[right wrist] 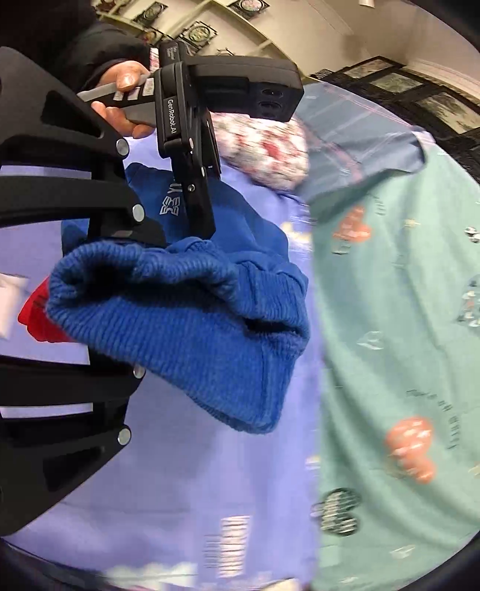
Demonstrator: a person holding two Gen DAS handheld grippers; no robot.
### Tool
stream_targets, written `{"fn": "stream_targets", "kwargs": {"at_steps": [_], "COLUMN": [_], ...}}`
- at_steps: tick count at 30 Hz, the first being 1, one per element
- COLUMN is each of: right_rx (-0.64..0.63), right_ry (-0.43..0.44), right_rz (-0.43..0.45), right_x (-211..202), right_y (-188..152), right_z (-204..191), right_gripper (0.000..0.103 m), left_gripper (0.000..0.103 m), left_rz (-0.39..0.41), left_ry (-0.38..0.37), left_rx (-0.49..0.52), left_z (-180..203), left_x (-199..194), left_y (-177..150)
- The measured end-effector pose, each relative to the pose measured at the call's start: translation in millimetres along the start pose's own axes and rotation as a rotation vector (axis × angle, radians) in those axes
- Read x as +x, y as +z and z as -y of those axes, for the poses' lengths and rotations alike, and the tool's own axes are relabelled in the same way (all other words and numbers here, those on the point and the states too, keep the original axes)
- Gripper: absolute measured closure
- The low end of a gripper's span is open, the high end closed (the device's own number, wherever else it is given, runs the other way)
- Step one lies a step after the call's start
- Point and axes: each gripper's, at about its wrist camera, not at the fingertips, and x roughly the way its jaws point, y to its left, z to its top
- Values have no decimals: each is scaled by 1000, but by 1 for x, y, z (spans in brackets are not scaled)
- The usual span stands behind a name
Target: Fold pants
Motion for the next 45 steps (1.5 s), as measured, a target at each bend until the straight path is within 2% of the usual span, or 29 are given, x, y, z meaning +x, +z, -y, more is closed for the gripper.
{"fn": "stream_targets", "kwargs": {"at_steps": [2, 3, 4, 6, 7, 8, 10, 13, 16, 18, 21, 24, 27, 29, 31, 32, 35, 37, 39, 42, 45], "right_rx": [-1, 2, 15, 43, 67, 72, 26, -53, -55, -52, -15, 7, -49, -74, -53, -45, -66, -128, -177, -189, -185], "right_ry": [-70, -131, -219, -336, -341, -327, -308, -263, -228, -234, -307, -314, -363, -426, -433, -434, -483, -537, -572, -548, -562], "right_rz": [28, 30, 33, 1, -42, -61, -81, -92, -134, -138, -57, 2, 110, 155, 142, 143, 190, 226, 220, 209, 198], "right_x": [31, 53, 80, 117, 132, 134, 125, 87, 57, 41, 8, -14, -37, -41, -39, -39, -48, -52, -51, -50, -48], "right_y": [34, 47, 56, 52, 38, 28, -2, -58, -106, -127, -157, -170, -190, -199, -200, -200, -201, -207, -212, -214, -214], "right_z": [11, 19, 33, 58, 72, 75, 68, 40, 20, 9, -7, -15, -23, -20, -12, -10, -9, -14, -18, -20, -19], "right_gripper": [55, 37, 29, 30, 36, 38, 38, 37, 32, 31, 23, 13, 4, 2, 2, 2, 2, 1, 1, 1, 1], "left_gripper": [2, 2, 2, 3, 4, 4, 4, 2, 2, 2, 2, 2, 2, 2, 2, 2, 2, 2, 2, 2, 2], "left_rz": [71, 86, 61, -30, -59, -64, -68, -43, -65, -75, -41, -10, 53, 92, 51, 81, 165, 195, 209, 204, 207], "left_ry": [40, 89, 175, 311, 359, 372, 384, 408, 392, 346, 346, 389, 414, 424, 474, 480, 566, 553, 551, 561, 562], "left_rx": [-11, -14, -35, -125, -180, -238, -256, -209, -174, -187, -200, -148, -67, -6, -1, -1, 13, 3, 10, 32, 41], "left_z": [-23, -36, -61, -103, -123, -143, -156, -141, -115, -90, -61, -27, -6, -1, -5, -6, -9, -11, -9, -5, -5], "left_x": [18, 33, 59, 92, 99, 97, 81, 49, 17, -6, -35, -59, -73, -71, -66, -70, -80, -86, -90, -88, -87], "left_y": [34, 48, 59, 54, 44, 26, -7, -50, -93, -118, -149, -186, -219, -232, -228, -227, -222, -221, -222, -222, -223]}}
